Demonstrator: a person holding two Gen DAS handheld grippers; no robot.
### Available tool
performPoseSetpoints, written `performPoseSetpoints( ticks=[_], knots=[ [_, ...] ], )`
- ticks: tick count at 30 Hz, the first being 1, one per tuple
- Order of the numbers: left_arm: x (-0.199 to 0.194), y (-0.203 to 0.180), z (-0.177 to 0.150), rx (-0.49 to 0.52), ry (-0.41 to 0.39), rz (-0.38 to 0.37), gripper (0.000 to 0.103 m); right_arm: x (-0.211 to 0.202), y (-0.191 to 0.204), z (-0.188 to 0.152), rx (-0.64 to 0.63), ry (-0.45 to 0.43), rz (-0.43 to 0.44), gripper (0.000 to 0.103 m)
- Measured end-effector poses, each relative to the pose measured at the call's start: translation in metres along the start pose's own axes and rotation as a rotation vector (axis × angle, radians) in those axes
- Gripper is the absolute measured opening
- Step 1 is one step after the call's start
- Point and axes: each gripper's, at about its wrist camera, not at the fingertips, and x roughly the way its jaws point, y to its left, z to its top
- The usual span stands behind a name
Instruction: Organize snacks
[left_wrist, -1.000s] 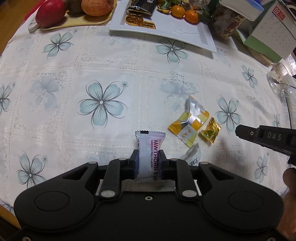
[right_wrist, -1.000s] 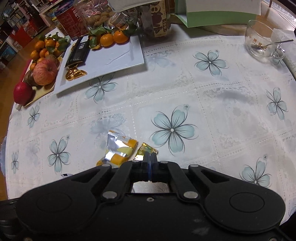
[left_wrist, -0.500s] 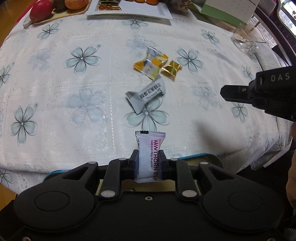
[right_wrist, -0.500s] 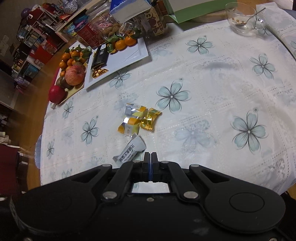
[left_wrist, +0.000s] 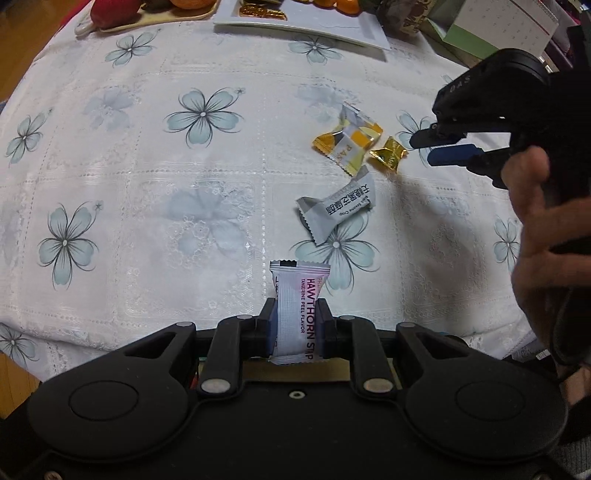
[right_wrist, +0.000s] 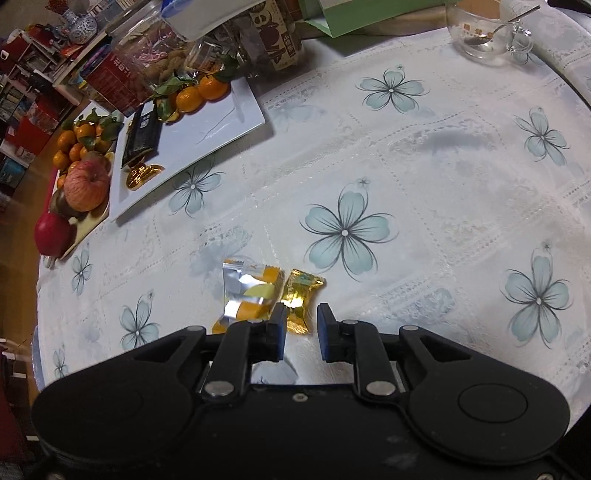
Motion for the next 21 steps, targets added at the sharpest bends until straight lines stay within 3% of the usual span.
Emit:
performPoseSetpoints(
  ticks=[6, 8, 11, 17, 21],
  knots=[
    [-0.009, 0.005, 0.006, -0.010, 0.006, -0.071, 0.027, 0.049, 0.015, 0.012, 0.020, 0.058, -0.091, 0.027],
    [-0.013, 0.005, 0.007, -0.013, -0.002, -0.080, 0.027, 0.048, 0.025, 0.009, -0.034, -0.005, -0.127, 0.019],
    [-0.013, 0.008, 0.009, -0.030, 0.005, -0.097, 0.027, 0.047, 0.031, 0.005, -0.089, -0.015, -0.151, 0.017],
    [-0.012, 0.016, 0.008, -0.065, 0.041, -0.159, 0.027, 0.012, 0.008, -0.007, -0.050, 0.006, -0.083, 0.017],
    [-0.013, 0.012, 0.001, -0.033, 0.029, -0.126, 0.027, -0.037, -0.014, -0.025, -0.049, -0.026, 0.006, 0.018]
  ],
)
